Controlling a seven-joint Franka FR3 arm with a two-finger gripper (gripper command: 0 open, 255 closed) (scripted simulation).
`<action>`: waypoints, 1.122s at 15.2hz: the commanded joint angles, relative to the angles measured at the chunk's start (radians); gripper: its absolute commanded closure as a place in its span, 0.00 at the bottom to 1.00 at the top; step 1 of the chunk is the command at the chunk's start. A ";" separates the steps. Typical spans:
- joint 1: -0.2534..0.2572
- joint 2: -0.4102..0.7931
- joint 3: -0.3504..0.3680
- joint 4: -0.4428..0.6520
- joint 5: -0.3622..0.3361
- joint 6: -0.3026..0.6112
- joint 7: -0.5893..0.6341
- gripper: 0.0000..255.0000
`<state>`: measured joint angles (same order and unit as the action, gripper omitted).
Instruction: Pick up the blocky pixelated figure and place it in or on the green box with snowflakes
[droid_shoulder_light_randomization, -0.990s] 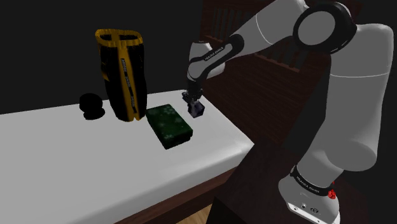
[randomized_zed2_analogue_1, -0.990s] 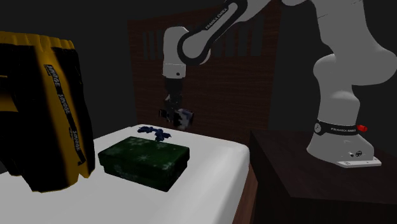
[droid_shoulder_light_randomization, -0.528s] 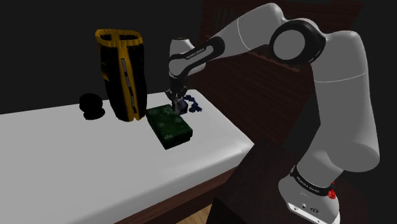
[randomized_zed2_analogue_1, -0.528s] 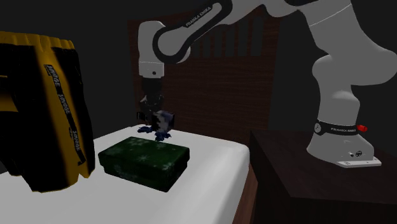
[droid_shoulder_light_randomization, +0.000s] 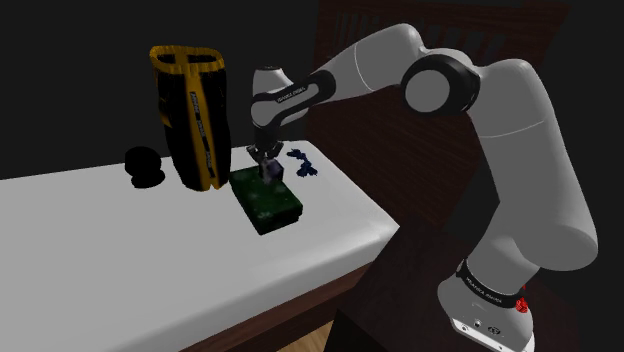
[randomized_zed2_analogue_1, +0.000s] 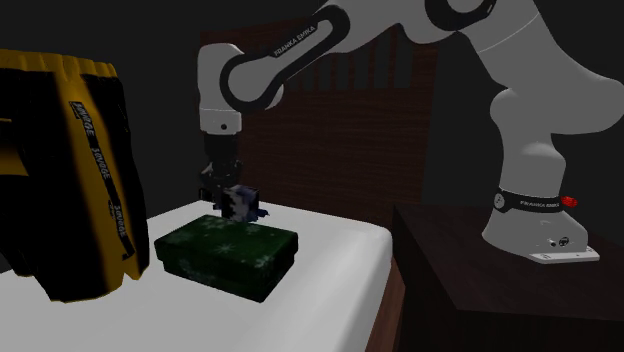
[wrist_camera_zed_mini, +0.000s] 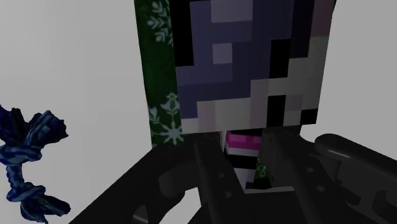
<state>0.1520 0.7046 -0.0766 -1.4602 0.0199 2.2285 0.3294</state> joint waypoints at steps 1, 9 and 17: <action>-0.001 0.019 0.001 0.005 0.001 0.015 0.000 1.00; -0.003 0.083 0.004 0.001 0.004 0.083 0.000 1.00; -0.003 0.084 0.004 0.002 0.004 0.083 0.000 1.00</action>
<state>0.1492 0.7882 -0.0729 -1.4579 0.0240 2.3113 0.3298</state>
